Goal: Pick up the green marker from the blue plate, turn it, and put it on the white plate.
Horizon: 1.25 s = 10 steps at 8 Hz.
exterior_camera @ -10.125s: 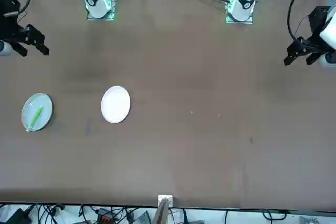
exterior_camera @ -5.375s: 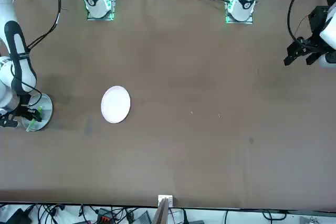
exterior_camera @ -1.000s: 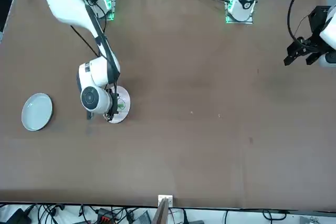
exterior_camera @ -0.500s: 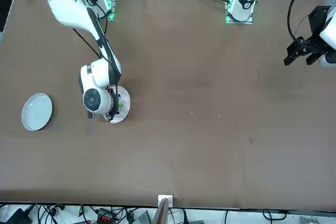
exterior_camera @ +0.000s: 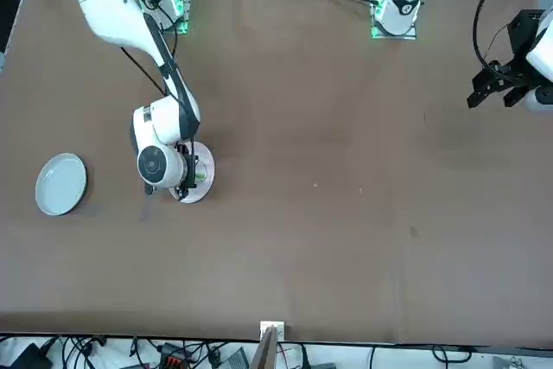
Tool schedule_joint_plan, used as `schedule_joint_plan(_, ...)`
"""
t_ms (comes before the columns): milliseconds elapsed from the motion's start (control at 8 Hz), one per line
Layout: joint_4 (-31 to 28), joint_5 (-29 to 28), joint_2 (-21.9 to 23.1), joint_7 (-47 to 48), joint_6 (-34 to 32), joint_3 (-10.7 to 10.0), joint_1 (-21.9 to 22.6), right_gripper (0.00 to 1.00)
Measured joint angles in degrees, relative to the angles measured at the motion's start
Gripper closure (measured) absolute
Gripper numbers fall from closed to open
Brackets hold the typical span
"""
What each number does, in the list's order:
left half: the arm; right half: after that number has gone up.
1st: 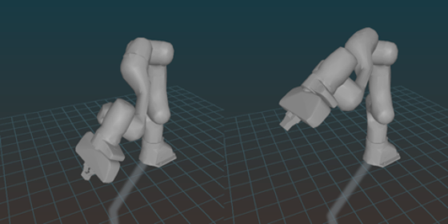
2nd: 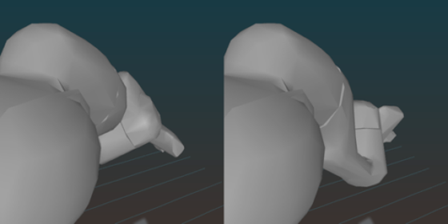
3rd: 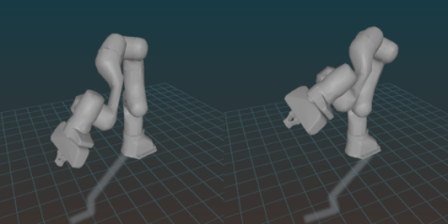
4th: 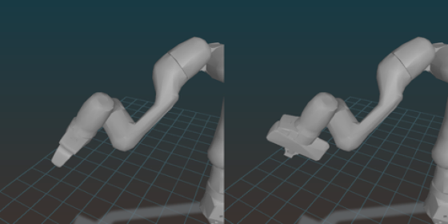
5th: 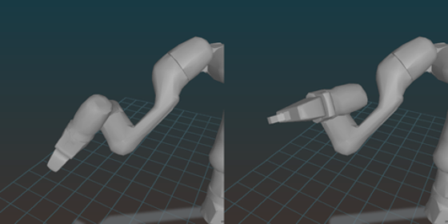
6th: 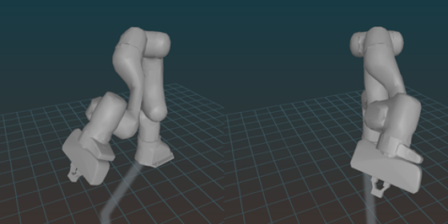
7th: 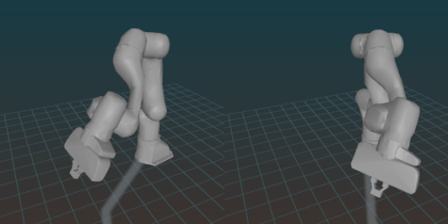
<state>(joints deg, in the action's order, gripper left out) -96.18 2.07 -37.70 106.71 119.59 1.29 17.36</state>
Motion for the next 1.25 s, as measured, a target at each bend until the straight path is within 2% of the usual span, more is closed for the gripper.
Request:
schedule_joint_plan(125, 0.5, 0.01, 0.6, -2.28, -1.43, -0.01, -0.01, 0.04)
schedule_joint_plan(250, 1.29, 0.01, 2.12, -5.78, -3.88, -0.08, -0.04, 0.0)
schedule_joint_plan(500, 2.9, 0.01, 7.43, -15.4, -9.47, -0.78, -0.2, 0.0)
schedule_joint_plan(750, 4.14, 0.06, 12.63, -25.27, -11.58, -1.32, -1.38, 0.0)
schedule_joint_plan(1000, 5.77, 0.13, 16.55, -37.04, -12.35, -1.46, -3.94, 0.0)
schedule_joint_plan(1250, 6.74, 0.13, 20.99, -52.18, -16.16, -1.6, -7.39, 0.0)
